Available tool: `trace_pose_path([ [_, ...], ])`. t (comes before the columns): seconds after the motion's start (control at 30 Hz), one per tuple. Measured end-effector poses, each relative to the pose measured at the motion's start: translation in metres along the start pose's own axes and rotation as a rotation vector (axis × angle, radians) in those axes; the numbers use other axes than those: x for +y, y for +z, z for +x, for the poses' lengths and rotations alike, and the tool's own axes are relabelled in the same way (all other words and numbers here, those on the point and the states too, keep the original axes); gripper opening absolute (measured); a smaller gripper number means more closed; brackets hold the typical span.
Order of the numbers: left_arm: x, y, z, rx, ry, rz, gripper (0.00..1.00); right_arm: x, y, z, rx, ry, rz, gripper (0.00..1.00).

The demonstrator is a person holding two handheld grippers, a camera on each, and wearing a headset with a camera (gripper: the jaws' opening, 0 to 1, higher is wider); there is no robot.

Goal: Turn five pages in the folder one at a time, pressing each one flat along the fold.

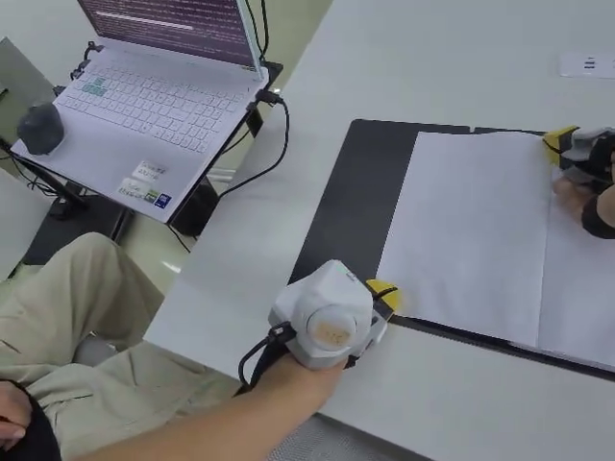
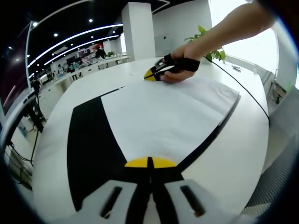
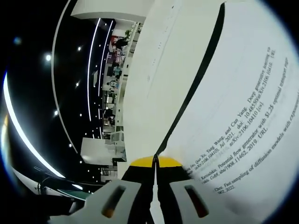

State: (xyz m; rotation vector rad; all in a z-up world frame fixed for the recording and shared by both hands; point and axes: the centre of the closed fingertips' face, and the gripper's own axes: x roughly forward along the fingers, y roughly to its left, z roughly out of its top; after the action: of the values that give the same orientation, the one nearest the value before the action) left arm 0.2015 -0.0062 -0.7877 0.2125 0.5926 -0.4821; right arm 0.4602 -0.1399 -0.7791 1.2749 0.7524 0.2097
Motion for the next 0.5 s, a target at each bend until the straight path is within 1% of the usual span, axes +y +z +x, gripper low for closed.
trace_pose_path([
  [0.07, 0.000, 0.000, 0.000, 0.001, -0.001, 0.001, 0.00, -0.001, 0.002, 0.002, -0.001, -0.002, 0.005, 0.00],
  [0.13, 0.001, -0.001, 0.001, 0.001, -0.002, 0.001, 0.00, 0.001, 0.000, 0.000, 0.011, 0.000, -0.001, 0.00],
  [0.17, 0.001, -0.001, 0.001, 0.000, -0.001, 0.001, 0.00, -0.001, -0.002, -0.001, 0.034, -0.007, -0.012, 0.00],
  [0.23, 0.001, -0.001, 0.001, 0.000, 0.001, -0.002, 0.00, -0.003, -0.008, -0.006, 0.062, -0.010, -0.030, 0.00],
  [0.27, 0.001, -0.001, 0.001, -0.001, 0.002, -0.002, 0.00, -0.005, -0.015, -0.010, 0.096, -0.009, -0.048, 0.00],
  [0.3, 0.001, -0.001, 0.001, -0.002, 0.003, -0.004, 0.00, -0.006, -0.021, -0.014, 0.119, -0.008, -0.040, 0.00],
  [0.4, 0.001, -0.001, 0.001, -0.002, 0.003, -0.003, 0.00, -0.010, -0.025, -0.023, 0.137, -0.010, -0.039, 0.00],
  [0.47, 0.001, -0.001, 0.001, -0.001, 0.001, -0.004, 0.00, -0.013, -0.031, -0.030, 0.162, -0.010, -0.035, 0.00],
  [0.5, 0.001, -0.001, 0.001, -0.001, 0.000, -0.003, 0.00, -0.014, -0.033, -0.032, 0.165, -0.008, -0.036, 0.00],
])
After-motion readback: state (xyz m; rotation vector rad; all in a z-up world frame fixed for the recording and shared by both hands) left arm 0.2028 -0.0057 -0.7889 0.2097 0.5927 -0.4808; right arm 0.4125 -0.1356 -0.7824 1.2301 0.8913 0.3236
